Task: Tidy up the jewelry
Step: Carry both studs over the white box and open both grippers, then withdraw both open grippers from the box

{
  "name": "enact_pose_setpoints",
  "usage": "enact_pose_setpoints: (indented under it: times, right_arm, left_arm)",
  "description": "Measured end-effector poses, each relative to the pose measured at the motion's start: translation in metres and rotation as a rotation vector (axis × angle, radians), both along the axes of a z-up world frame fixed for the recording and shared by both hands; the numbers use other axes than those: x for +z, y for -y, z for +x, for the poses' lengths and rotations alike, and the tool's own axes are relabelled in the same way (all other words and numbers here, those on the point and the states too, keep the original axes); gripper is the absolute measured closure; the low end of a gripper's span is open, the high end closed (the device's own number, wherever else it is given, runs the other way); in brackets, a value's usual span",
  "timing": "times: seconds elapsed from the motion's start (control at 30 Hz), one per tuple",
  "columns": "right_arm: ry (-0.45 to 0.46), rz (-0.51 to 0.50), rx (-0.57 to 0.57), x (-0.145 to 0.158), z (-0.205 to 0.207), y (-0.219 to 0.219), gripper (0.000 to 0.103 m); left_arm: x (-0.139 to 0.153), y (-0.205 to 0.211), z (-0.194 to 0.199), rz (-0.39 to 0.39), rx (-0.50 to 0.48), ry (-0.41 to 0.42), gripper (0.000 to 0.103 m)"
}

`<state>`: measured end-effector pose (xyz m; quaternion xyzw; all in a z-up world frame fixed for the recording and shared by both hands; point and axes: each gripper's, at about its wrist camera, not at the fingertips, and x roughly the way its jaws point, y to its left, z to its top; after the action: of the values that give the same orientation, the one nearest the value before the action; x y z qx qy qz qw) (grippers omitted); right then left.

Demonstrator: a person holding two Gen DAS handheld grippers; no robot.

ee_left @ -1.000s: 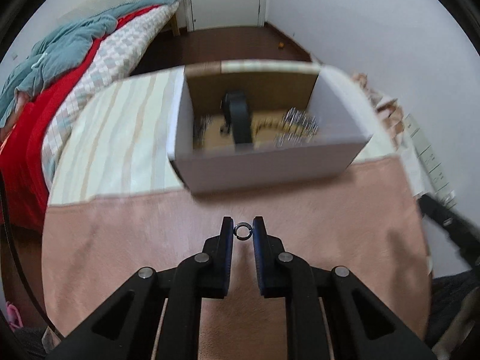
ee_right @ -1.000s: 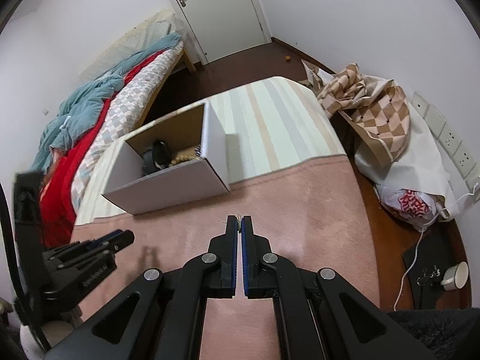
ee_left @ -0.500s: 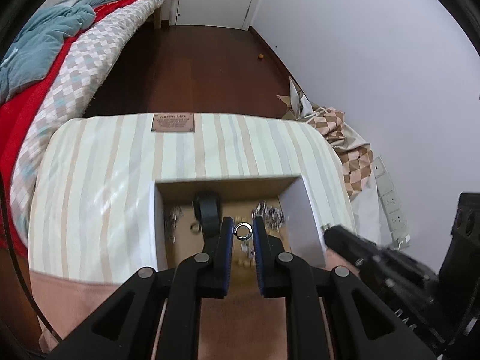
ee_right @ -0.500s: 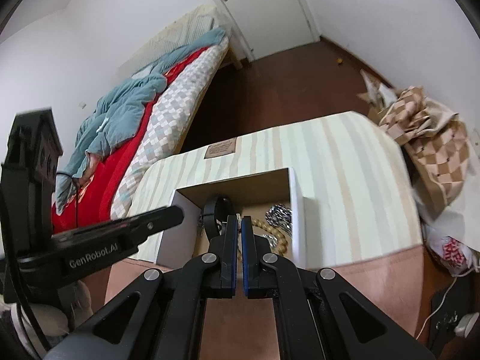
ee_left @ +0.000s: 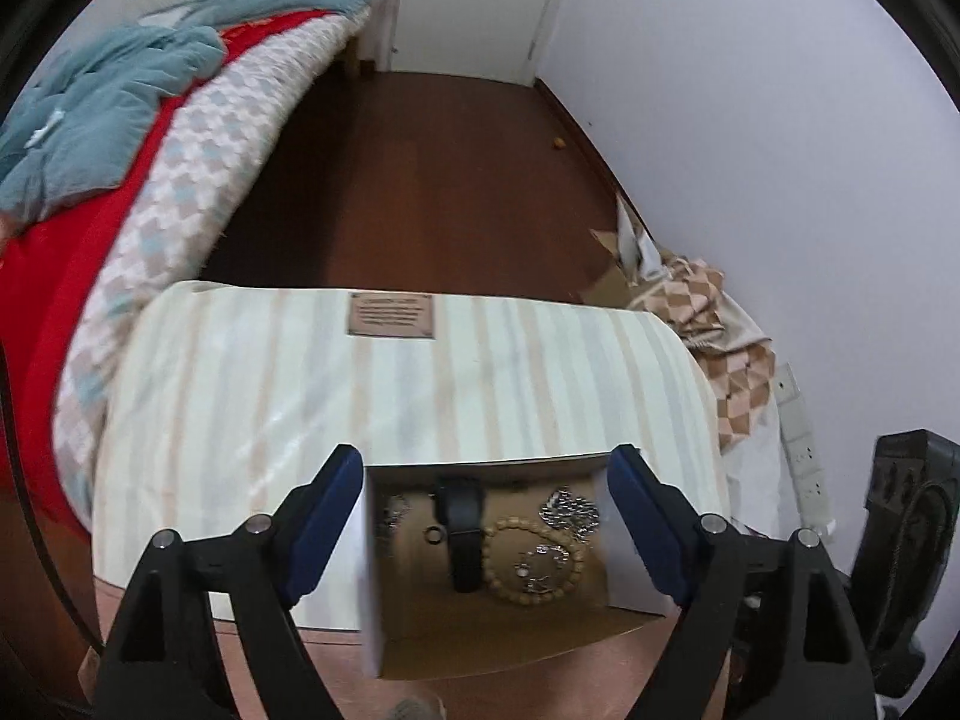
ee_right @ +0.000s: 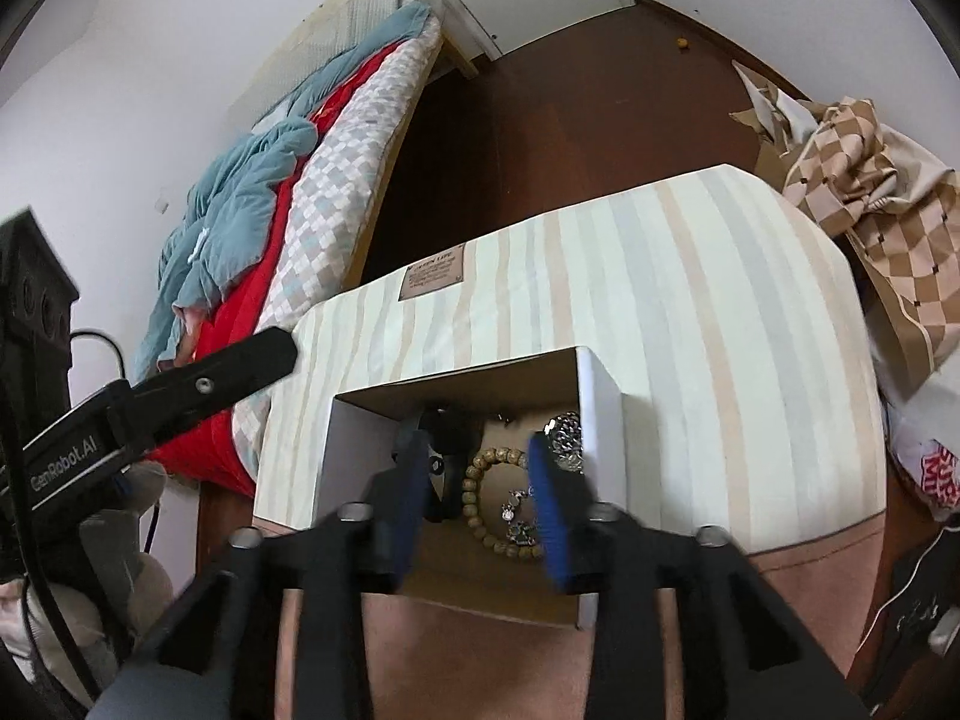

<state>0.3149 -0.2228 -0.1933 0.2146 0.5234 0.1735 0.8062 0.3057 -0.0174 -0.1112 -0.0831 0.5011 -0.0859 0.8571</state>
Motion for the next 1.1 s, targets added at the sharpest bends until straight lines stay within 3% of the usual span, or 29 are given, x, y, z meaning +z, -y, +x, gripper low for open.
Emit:
enact_pose_setpoints:
  times: [0.13,0.2,0.23,0.27,0.37,0.47,0.53,0.77,1.1]
  right_arm:
    - [0.014,-0.024,-0.020,0.008,-0.011,0.007,0.065]
    - [0.023,-0.078,-0.031,0.013,-0.017,0.008,0.063]
    - [0.029,-0.121,-0.034,0.016,-0.021,0.007,0.054]
    - [0.023,-0.178,-0.042,0.017,-0.024,0.005,0.041]
    - [0.018,-0.293,-0.045,0.019,-0.032,0.000,0.018]
    - [0.021,-0.406,-0.026,0.017,-0.040,-0.009,0.012]
    - [0.000,-0.455,-0.014,0.014,-0.045,-0.015,0.000]
    - [-0.002,-0.533,-0.029,0.029,-0.069,-0.023,0.000]
    - [0.107,-0.559,-0.070,0.108,-0.129,-0.023,0.000]
  left_arm:
    - [-0.002,-0.012,-0.015,0.070,0.045,0.017,0.020]
    - [-0.007,-0.017,-0.024,0.101,0.069,0.011,0.014]
    - [-0.012,-0.019,-0.028,0.125,0.078,0.003,0.003]
    - [-0.014,-0.020,-0.031,0.145,0.084,-0.001,0.000]
    - [-0.026,-0.022,-0.043,0.214,0.094,-0.014,0.000]
    - [-0.035,-0.021,-0.056,0.253,0.091,-0.028,0.000]
    - [-0.037,-0.021,-0.063,0.260,0.093,-0.036,0.000]
    - [-0.018,-0.019,-0.095,0.271,0.102,-0.018,0.000]
    - [0.051,-0.019,-0.153,0.243,0.127,0.062,0.000]
